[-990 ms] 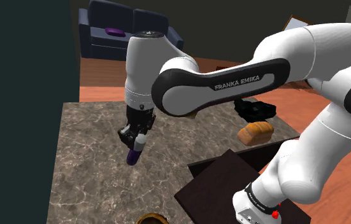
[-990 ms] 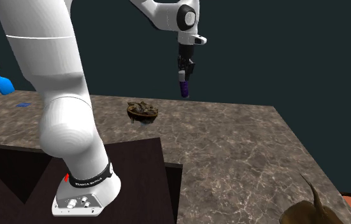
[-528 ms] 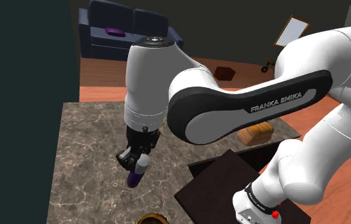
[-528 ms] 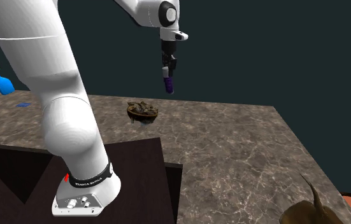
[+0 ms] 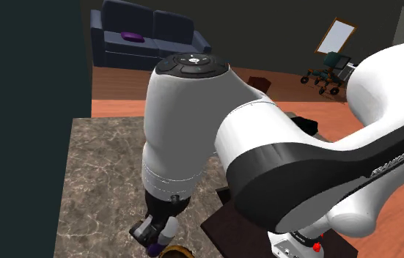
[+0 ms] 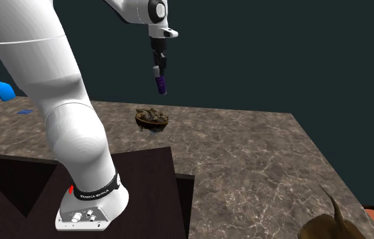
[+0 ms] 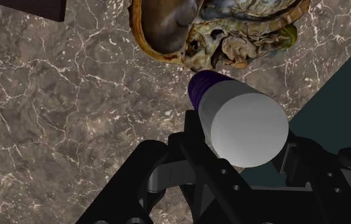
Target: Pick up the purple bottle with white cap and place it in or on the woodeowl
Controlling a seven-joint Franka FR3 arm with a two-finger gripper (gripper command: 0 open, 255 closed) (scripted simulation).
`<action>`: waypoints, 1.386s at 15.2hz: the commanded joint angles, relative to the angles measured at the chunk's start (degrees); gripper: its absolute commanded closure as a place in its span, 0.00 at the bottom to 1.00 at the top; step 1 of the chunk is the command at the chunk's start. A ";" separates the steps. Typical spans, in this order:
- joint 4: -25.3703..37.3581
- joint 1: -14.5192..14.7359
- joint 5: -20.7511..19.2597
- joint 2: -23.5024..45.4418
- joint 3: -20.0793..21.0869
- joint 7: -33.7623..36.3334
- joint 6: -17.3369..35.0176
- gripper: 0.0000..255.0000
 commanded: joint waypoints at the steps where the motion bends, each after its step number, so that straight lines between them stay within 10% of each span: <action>1: 0.87 1.33 0.01 0.17 1.49 2.92 -0.62 1.00; 21: -4.63 4.66 -4.41 6.70 4.92 11.50 10.14 1.00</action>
